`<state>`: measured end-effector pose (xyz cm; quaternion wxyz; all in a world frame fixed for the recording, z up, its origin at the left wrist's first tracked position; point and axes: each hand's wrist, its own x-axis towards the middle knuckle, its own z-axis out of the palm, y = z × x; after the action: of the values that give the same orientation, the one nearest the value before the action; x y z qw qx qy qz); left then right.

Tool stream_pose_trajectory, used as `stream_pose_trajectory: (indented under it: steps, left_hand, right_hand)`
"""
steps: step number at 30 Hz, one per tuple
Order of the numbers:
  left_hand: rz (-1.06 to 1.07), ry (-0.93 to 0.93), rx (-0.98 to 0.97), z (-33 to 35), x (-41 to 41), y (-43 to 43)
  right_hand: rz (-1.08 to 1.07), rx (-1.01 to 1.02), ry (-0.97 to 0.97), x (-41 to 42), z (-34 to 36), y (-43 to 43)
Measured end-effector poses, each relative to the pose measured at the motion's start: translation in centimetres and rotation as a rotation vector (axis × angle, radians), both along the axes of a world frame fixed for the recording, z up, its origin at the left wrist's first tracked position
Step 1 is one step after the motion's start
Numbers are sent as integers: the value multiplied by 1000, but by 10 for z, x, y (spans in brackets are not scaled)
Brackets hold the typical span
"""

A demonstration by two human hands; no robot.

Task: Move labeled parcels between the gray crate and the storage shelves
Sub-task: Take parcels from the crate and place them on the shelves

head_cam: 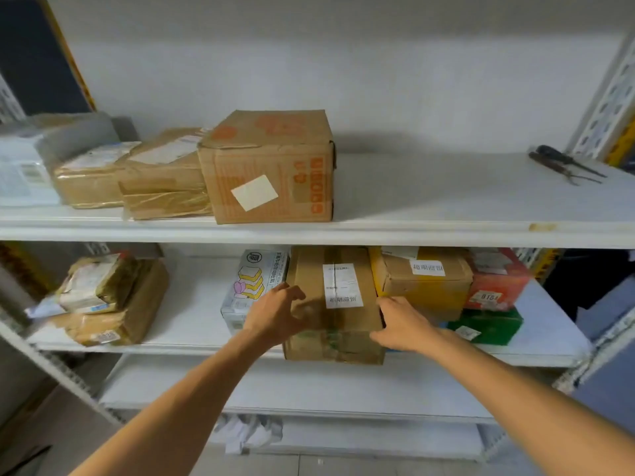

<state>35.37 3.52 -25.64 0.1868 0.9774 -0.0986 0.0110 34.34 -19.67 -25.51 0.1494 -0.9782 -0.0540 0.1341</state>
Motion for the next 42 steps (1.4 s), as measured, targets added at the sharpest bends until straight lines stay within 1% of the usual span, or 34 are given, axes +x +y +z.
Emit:
stream_pose_trajectory:
  steps: [3,5,6,8,11,13,15,16,18,21,23,25,28,32,35,38,42]
  left_hand:
    - [77,22,-22,-11,2,4]
    - [129,71,-104,-21,6,6]
    - [157,113,-169,-26,8,5]
    - [204,212,-343,-36,14,5]
    - [264,346,-605,-44,18,0]
    - [310,409,-761,-49,21,-1]
    - [346,453,-875,-54,24,0]
    - [346,468,-898,-55,24,1]
    - [335,475,-899,-59,23,3]
    - [322,481,-833,-61,7,7]
    - [281,483,-749,-66,-7,12]
    - [247,476,-759,-68,-19,15]
    - [244,471,-835,-64,-30,23]
    - [188,424,-850,-60,-43,38]
    - [152,382,-863,-56,-56,48]
    - [109,352,-820,-58,-66,57]
    - [97,320,-738,-68,-77,62]
  right_hand:
    - [-19,61,-20,10,-10,2]
    - [-52,106,-48,16,-17,4]
    - [-86,138,-75,18,-22,5]
    - [-224,229,-96,18,-29,7]
    - [-347,345,-46,18,-45,11]
    - [-409,494,-26,17,-53,14]
    - [-453,600,-25,13,-55,19]
    - [-473,633,-29,12,-55,21]
    - [-505,674,-6,8,-52,23]
    - [-516,652,97,-3,-47,23]
    - [-472,631,161,-13,-44,26]
    - [-431,635,179,-22,-41,31]
    - [-401,658,153,-27,-34,33]
    - [-335,689,98,-42,-31,37]
    - [-313,650,56,-56,-31,41]
    - [-281,643,62,-70,-32,48]
    - [-266,636,12,-88,-35,52]
